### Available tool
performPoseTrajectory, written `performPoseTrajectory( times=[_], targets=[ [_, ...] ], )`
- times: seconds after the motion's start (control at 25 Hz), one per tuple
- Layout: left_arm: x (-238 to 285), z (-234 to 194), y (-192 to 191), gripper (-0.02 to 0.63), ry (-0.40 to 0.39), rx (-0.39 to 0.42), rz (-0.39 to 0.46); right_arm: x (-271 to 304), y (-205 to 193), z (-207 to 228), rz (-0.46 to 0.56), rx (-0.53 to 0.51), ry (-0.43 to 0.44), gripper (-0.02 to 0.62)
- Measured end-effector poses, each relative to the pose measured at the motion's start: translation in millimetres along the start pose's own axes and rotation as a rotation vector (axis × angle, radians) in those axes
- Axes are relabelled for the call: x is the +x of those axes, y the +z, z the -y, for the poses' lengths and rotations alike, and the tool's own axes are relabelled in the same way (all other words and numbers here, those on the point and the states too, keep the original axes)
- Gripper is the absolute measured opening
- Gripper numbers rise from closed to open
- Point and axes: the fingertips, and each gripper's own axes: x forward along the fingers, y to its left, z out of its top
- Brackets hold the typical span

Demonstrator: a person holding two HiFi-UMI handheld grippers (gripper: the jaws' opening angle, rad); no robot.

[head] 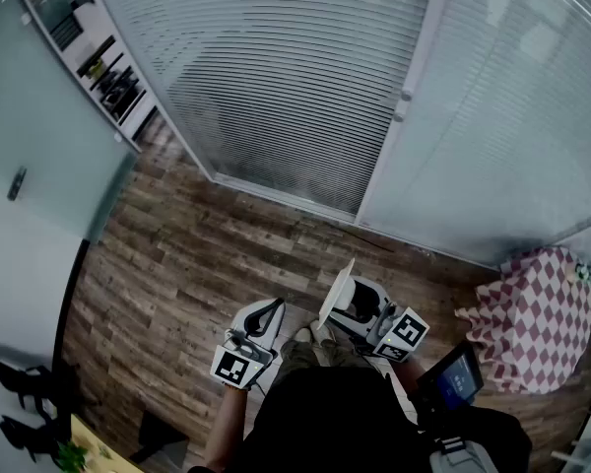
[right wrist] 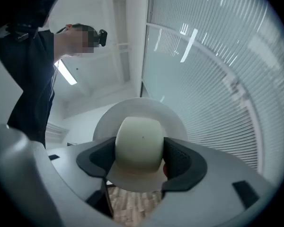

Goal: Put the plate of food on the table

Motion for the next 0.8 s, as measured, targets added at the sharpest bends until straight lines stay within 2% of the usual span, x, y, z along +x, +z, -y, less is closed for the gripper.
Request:
performPoseTrajectory(
  times=[0.16, 0.24, 0.32, 0.44, 0.56, 0.64, 0.8],
  targets=[
    [77.1, 18.1, 1.6, -0.006, -0.261, 0.003, 0.027, -58.3, 29.0, 40.4, 0.095, -0.051, -0.268, 0.314],
    [109.8, 49.5, -2.1, -0.006, -0.388, 0.011, 0.051, -109.8, 38.8, 47.5, 0.126, -0.084, -0.407, 0.314],
    [132.4, 100.0, -11.0, -0.006, -0.511, 0.001, 0.06, -179.3, 36.4, 41.2, 0.14, -0.111, -0.577, 0.314],
    [145.8, 191.8, -18.0, -0.006, -0.725, -0.014, 0.07, -283.6, 28.4, 6.6, 0.211, -0.156, -0.833, 0.314],
    [146.2, 289.3, -28.6, -0.006, -0.932, -0.001, 0.074, -373.4, 30.4, -44.2, 0.282, -0.247, -1.058, 0.315],
    [146.5, 350.5, -34.5, -0.006, -1.016, 0.007, 0.071, -428.1, 31.1, -76.2, 0.313, -0.314, -1.191, 0.315],
    [141.0, 447.0, -44.4, -0.006, -1.103, 0.012, 0.044, -516.1, 13.7, -127.6, 0.255, -0.384, -1.451, 0.316]
  ],
)
